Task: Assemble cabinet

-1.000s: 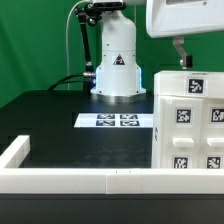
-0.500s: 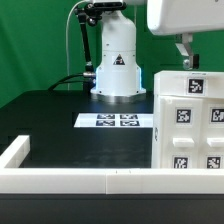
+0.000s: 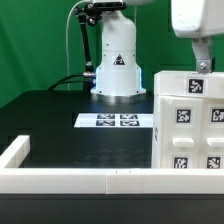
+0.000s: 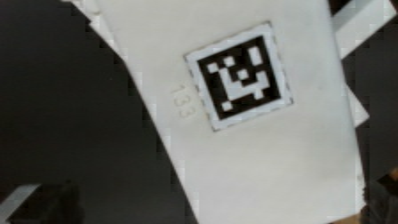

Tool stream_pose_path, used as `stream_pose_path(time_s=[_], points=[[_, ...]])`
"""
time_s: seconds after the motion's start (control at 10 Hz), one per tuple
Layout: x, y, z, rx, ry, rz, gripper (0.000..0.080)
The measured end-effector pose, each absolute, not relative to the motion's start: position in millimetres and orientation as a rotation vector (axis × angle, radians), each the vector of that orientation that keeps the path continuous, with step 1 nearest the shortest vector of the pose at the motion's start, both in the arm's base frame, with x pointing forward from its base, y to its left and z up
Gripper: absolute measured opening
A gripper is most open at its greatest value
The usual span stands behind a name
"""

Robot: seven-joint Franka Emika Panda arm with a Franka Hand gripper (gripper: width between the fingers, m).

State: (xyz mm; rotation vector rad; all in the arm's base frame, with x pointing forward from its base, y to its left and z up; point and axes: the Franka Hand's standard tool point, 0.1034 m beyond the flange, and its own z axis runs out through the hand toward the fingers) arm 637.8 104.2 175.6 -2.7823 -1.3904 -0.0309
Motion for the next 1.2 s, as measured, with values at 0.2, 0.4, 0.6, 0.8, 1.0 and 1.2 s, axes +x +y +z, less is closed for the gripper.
stream_pose_path(time_s=[0.2, 0.4, 0.6, 0.8, 1.0, 1.2], points=[[634, 102, 169.0, -2.654, -1.644, -0.031, 0.0797], [631, 101, 164.8, -2.638, -1.666, -0.022, 0.0797], [629, 101, 160.5, -2.649, -1.648, -0.019, 0.0797], [626, 100, 155.9, -2.657, -1.635, -0.017, 0.0797], [624, 99, 152.6, -2.665, -1.624, -0.017, 0.0797], [624, 99, 152.4, -2.684, -1.592, -0.016, 0.0621]])
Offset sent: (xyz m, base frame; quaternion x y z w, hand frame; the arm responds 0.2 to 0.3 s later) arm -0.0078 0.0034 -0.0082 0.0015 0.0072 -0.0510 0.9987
